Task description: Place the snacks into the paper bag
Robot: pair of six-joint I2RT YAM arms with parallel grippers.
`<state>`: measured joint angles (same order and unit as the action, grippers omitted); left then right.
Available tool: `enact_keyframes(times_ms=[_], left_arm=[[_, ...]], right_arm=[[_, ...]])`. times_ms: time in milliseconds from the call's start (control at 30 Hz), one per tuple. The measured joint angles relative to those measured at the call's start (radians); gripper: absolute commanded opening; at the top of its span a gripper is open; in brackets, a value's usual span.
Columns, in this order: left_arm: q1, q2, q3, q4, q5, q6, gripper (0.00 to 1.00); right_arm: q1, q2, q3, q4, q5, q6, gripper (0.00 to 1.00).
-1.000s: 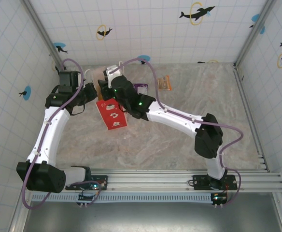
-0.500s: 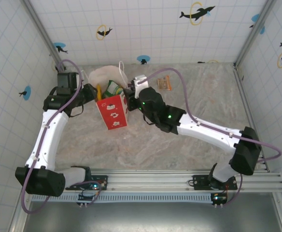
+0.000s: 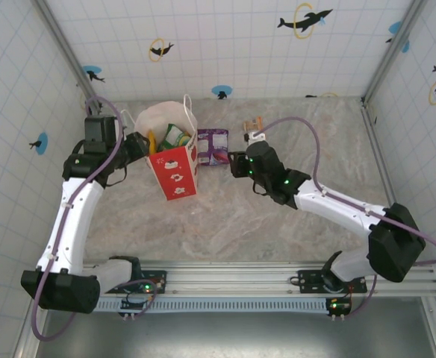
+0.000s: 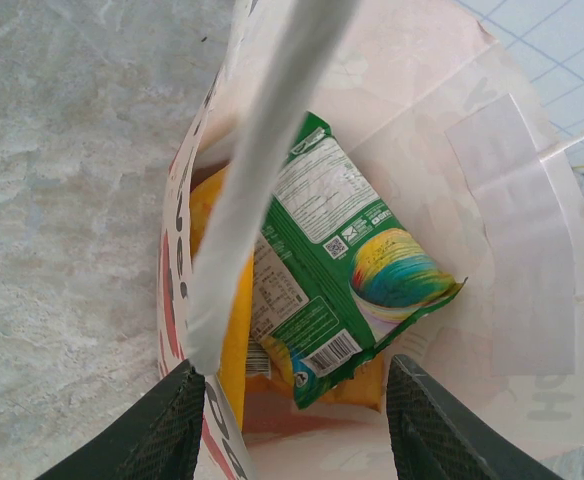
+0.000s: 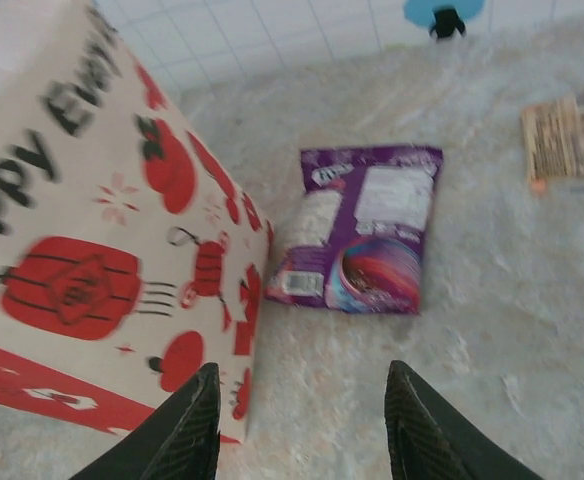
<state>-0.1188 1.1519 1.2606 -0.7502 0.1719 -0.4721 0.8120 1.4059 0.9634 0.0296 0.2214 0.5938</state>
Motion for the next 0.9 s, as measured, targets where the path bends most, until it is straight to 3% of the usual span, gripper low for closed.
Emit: enact_keyframes(times_ms=[433, 900], left_arm=[[0.000, 0.000, 0.000, -0.001, -0.001, 0.000, 0.50], [0.000, 0.002, 0.000, -0.004, -0.005, 0.000, 0.50]], right_arm=[[-0.208, 0.262, 0.014, 0.088, -0.338, 0.108, 0.46], [-0.324, 0.710, 0.444, 0.010, -0.561, -0.038, 0.52]])
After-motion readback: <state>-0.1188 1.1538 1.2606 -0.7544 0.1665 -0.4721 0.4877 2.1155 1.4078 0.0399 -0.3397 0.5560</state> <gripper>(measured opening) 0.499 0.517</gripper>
